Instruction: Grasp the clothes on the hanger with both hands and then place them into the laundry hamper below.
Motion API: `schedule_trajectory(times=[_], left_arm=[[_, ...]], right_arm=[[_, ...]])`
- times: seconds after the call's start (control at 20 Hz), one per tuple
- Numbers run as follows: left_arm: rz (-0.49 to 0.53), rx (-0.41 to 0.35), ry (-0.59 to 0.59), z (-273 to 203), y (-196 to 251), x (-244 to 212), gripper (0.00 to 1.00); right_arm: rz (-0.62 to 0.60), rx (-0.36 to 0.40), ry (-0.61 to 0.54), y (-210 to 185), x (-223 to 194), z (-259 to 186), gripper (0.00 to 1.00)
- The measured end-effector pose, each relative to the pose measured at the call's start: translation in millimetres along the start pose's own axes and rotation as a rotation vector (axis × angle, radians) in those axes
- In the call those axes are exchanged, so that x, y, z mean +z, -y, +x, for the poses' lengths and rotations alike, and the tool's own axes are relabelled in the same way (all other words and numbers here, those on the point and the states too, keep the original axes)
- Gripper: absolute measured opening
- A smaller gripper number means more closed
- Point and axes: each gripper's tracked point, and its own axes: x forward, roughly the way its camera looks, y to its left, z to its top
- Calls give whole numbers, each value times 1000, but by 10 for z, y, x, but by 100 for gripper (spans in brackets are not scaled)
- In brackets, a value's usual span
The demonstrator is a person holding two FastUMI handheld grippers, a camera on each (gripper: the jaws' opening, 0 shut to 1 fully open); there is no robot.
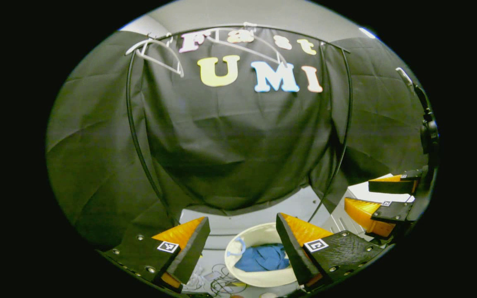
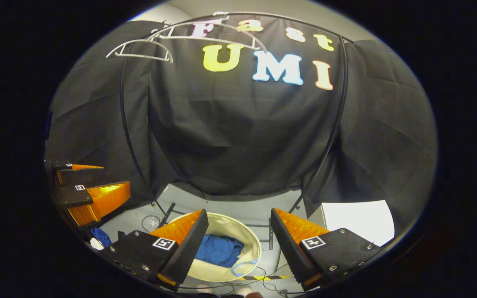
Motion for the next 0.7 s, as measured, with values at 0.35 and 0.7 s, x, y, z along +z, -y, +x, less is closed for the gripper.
schedule_trajectory(times=[0.35, 0.7], left_arm=[[-51, 13, 229, -625, 112, 1099, 90], [-70, 46, 378, -1544, 255, 1601, 98]], right_arm=[[38, -53, 229, 350, 854, -706, 95], [90, -99, 378, 772, 1190, -1508, 94]])
